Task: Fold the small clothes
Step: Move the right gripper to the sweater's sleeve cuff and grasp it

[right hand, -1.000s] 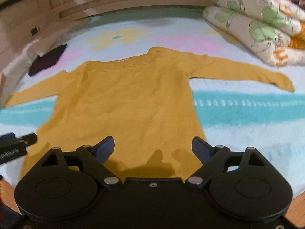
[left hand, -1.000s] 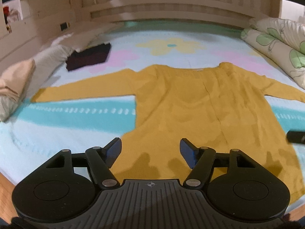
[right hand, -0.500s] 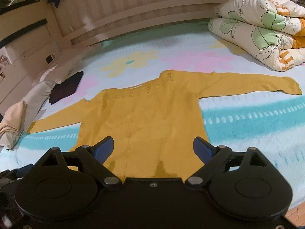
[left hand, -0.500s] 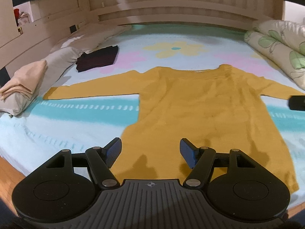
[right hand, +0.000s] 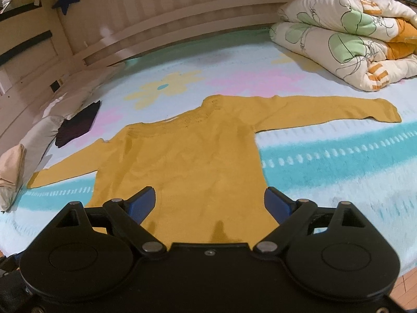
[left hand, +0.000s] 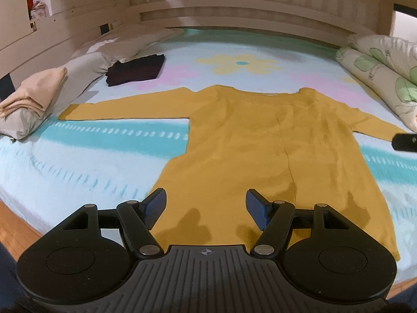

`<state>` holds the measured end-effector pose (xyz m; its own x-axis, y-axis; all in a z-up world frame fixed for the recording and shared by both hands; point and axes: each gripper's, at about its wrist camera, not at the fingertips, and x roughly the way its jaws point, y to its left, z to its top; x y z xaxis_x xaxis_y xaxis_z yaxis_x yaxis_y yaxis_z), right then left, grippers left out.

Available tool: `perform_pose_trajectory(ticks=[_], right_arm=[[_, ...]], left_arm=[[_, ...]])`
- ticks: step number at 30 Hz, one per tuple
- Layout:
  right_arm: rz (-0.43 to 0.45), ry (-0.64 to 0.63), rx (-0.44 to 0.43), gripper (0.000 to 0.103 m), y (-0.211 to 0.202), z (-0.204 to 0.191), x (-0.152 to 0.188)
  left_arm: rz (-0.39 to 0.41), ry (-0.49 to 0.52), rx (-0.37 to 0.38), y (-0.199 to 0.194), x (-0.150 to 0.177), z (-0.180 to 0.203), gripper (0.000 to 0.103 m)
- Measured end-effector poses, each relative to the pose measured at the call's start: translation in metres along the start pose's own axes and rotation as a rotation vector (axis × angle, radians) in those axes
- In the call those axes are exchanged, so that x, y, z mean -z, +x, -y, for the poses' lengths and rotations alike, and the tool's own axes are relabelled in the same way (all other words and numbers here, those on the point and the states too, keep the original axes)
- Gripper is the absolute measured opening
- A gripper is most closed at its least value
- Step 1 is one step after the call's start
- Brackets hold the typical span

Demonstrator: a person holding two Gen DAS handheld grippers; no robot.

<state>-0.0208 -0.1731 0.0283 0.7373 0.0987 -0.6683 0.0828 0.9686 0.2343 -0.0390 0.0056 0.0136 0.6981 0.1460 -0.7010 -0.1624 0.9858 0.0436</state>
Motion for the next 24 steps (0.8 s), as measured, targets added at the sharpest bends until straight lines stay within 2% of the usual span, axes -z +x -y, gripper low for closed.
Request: perform_pose_trajectory(ticks=[4, 9, 13, 16, 19, 21, 24], right_arm=[[-0.008, 0.021, -0.002, 0.092, 0.003, 0.003, -0.001], [-0.035, 0.095, -0.020, 0.092, 0.005, 0.022, -0.015], [-0.051, 0.204, -0.004, 0.092, 0.006, 0.065, -0.046], [-0.034, 0.288, 0.033, 0.091, 0.009, 0.110, -0.075], [-0.014, 0.317, 0.109, 0.081, 0.018, 0.159, -0.101], [-0.006, 0.321, 0.173, 0.069, 0.028, 0.193, -0.115], [-0.020, 0.326, 0.239, 0.060, 0.050, 0.242, -0.127]], left_arm=[[0.002, -0.001, 0.015, 0.004, -0.015, 0.004, 0.067], [0.033, -0.005, 0.048, 0.008, -0.050, 0.011, 0.067], [0.057, 0.012, 0.084, 0.019, -0.082, 0.024, 0.066], [0.078, 0.045, 0.094, 0.032, -0.104, 0.039, 0.060], [0.096, 0.087, 0.086, 0.048, -0.119, 0.055, 0.057], [0.101, 0.124, 0.083, 0.060, -0.125, 0.066, 0.057], [0.100, 0.171, 0.084, 0.077, -0.130, 0.079, 0.053]])
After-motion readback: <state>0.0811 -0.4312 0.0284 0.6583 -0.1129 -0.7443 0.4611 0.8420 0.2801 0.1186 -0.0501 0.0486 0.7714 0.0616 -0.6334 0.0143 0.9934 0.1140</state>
